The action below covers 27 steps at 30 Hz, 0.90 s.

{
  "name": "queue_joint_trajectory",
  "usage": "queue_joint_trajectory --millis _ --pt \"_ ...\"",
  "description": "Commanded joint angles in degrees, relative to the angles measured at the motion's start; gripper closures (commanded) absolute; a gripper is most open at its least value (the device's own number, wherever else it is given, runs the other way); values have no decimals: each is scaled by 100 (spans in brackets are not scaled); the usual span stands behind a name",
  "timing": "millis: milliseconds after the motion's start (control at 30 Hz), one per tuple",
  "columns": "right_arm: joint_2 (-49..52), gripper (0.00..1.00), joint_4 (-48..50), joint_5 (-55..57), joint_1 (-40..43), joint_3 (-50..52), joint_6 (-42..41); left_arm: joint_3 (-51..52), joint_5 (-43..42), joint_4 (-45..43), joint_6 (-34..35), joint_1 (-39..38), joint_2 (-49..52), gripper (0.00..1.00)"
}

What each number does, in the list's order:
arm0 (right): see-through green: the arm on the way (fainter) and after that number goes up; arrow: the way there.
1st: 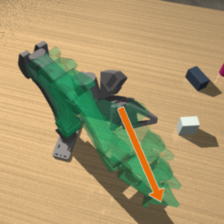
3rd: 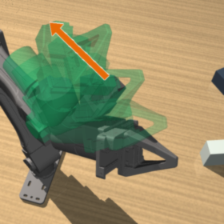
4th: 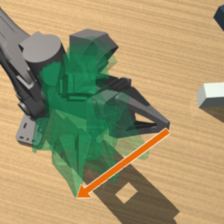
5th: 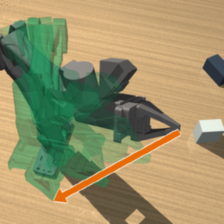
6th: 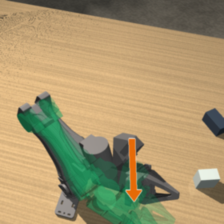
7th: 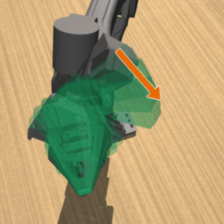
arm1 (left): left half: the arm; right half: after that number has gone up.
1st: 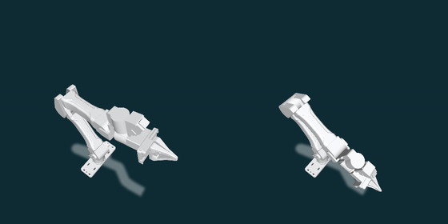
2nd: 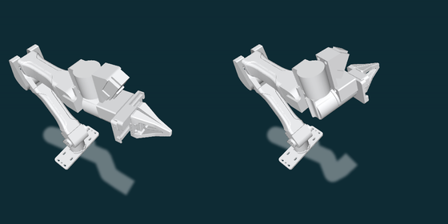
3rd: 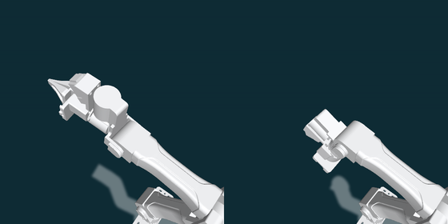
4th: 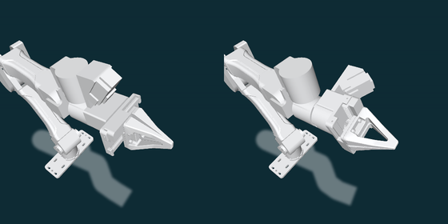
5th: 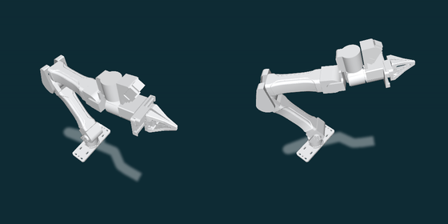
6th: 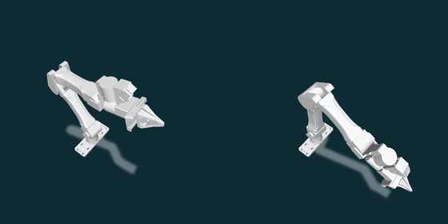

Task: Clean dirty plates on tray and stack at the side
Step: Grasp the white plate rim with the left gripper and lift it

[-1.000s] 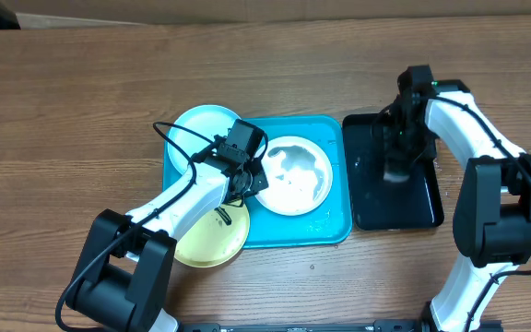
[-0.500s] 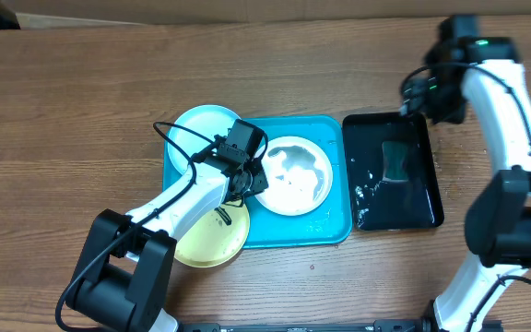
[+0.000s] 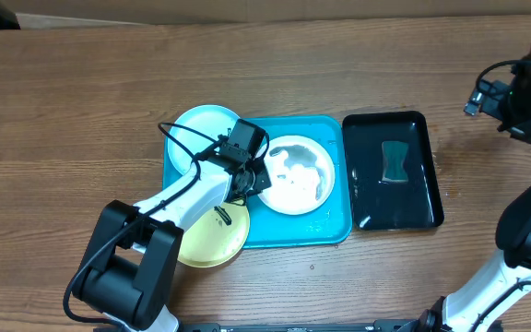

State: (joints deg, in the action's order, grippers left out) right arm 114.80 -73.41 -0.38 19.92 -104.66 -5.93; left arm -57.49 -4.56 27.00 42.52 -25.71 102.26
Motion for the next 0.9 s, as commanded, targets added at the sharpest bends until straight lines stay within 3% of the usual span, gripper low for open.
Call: queue_joint_trajectory --millis 0,267,467,667,867 --pt "-85 0 26 31 13 -33 -28 -354 -339 105 -358 111 90 96" --pt "-85 0 26 31 13 -33 -28 -1574 138 1303 -852 396 85 96" --pt "-85 0 26 31 7 -33 -28 -2238 393 1641 -1088 382 83 96" --pt "-85 0 151 31 9 -31 -26 -2719 625 1591 -1088 160 83 96" --pt "-85 0 170 31 7 -31 -26 -2824 1130 1174 -1084 -555 94 96"
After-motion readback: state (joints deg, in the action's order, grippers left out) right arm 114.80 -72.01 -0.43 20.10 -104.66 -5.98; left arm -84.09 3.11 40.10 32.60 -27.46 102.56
